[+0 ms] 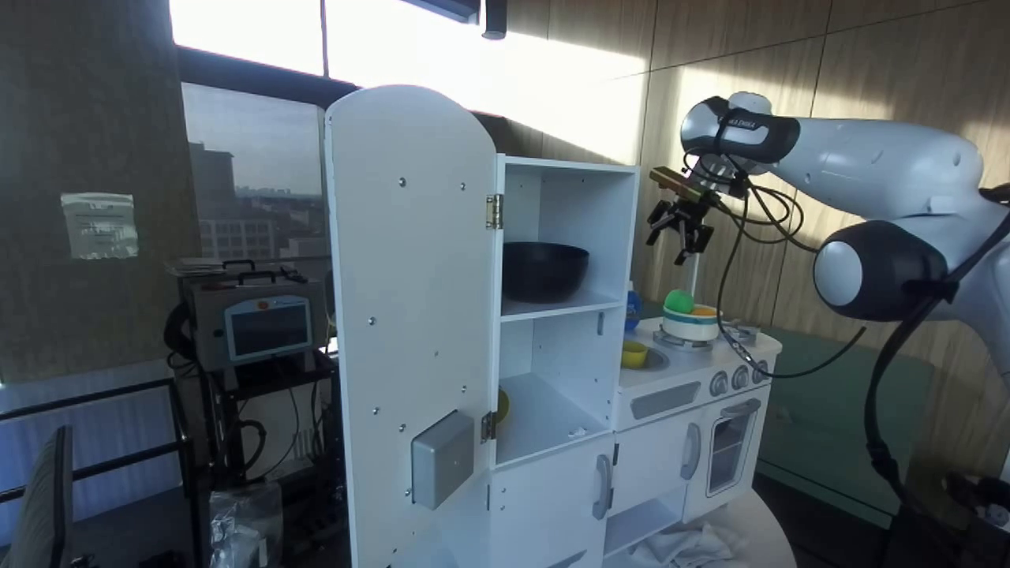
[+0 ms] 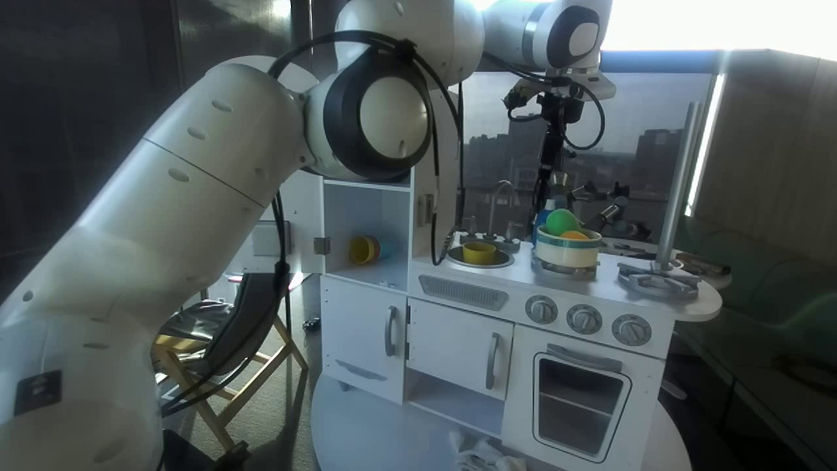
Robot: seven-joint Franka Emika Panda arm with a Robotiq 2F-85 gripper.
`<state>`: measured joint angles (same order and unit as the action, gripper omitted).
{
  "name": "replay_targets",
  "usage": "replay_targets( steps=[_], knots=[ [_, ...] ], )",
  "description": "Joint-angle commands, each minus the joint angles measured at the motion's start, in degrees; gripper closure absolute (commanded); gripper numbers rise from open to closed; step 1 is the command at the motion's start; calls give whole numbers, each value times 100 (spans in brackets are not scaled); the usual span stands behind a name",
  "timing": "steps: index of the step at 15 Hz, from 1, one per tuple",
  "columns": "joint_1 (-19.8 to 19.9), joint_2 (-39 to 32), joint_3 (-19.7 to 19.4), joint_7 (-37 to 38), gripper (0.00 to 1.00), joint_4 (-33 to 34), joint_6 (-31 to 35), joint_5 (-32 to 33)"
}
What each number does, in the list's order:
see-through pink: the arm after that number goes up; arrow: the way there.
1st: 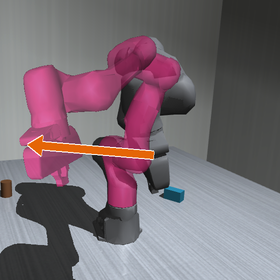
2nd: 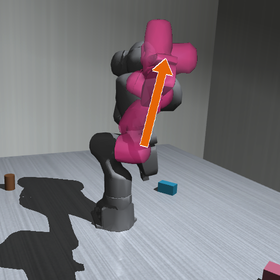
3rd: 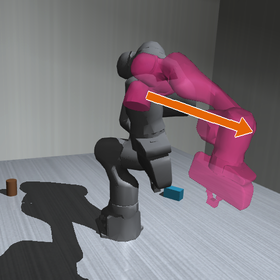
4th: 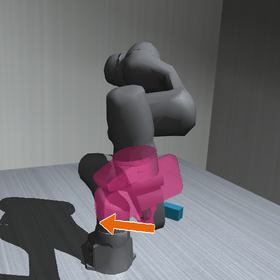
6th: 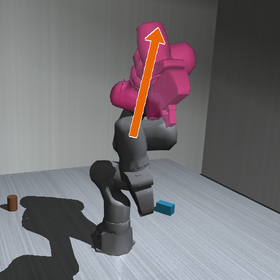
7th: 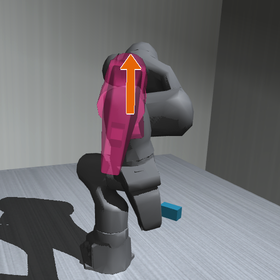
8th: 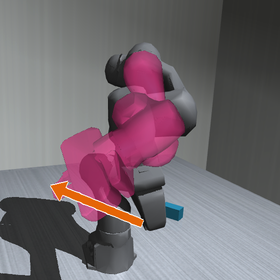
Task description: Put the orange and green plushies in the white bowl
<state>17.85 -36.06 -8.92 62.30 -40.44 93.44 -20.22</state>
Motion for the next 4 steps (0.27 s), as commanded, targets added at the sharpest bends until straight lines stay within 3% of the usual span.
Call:
replay_targets(
  steps=[1,4],
  knots=[
    [107,-244,225,83,0,657,-389,81],
    [112,-338,288,65,0,830,-463,91]
  ],
)
